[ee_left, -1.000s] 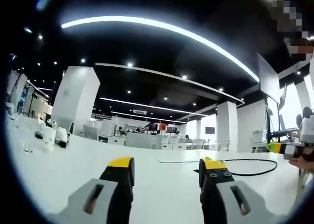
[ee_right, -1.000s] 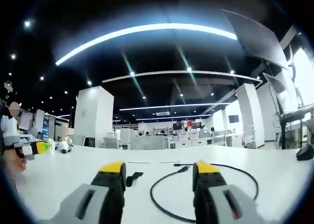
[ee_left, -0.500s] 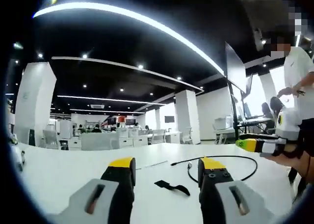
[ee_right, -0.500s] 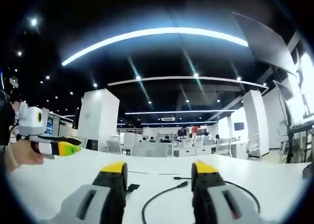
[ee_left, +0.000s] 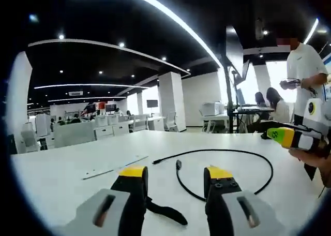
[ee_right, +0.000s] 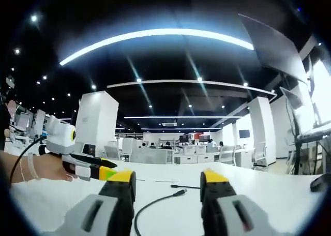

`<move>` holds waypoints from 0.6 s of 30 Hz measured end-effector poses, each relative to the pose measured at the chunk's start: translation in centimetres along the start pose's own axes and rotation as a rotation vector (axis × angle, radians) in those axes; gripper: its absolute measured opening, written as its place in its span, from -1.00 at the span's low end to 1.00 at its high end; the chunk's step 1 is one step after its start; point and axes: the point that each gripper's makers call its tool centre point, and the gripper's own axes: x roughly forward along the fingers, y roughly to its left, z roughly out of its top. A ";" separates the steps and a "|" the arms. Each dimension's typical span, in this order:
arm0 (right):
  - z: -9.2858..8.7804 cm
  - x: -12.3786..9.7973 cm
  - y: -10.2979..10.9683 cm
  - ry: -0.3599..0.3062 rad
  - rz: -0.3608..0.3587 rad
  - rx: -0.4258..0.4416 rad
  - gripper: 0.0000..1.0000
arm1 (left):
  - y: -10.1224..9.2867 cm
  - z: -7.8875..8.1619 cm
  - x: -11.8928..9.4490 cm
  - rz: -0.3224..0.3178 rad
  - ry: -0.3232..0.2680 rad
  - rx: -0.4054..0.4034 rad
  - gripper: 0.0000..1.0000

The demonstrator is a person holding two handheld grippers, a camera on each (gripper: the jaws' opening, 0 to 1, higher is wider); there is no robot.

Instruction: Find the charging cable on the desk, coil it up and secure with Velcro.

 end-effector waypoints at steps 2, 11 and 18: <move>-0.2 0.1 0.2 0.012 -0.001 -0.004 0.01 | -0.1 -0.4 1.0 -0.011 0.018 0.005 -0.13; -0.4 0.2 0.3 0.036 -0.006 -0.029 0.01 | -0.4 -2.3 6.5 -0.060 0.123 0.011 -0.18; -0.7 0.6 0.0 0.051 -0.010 -0.041 0.01 | -0.6 -3.9 9.9 -0.079 0.182 -0.004 -0.20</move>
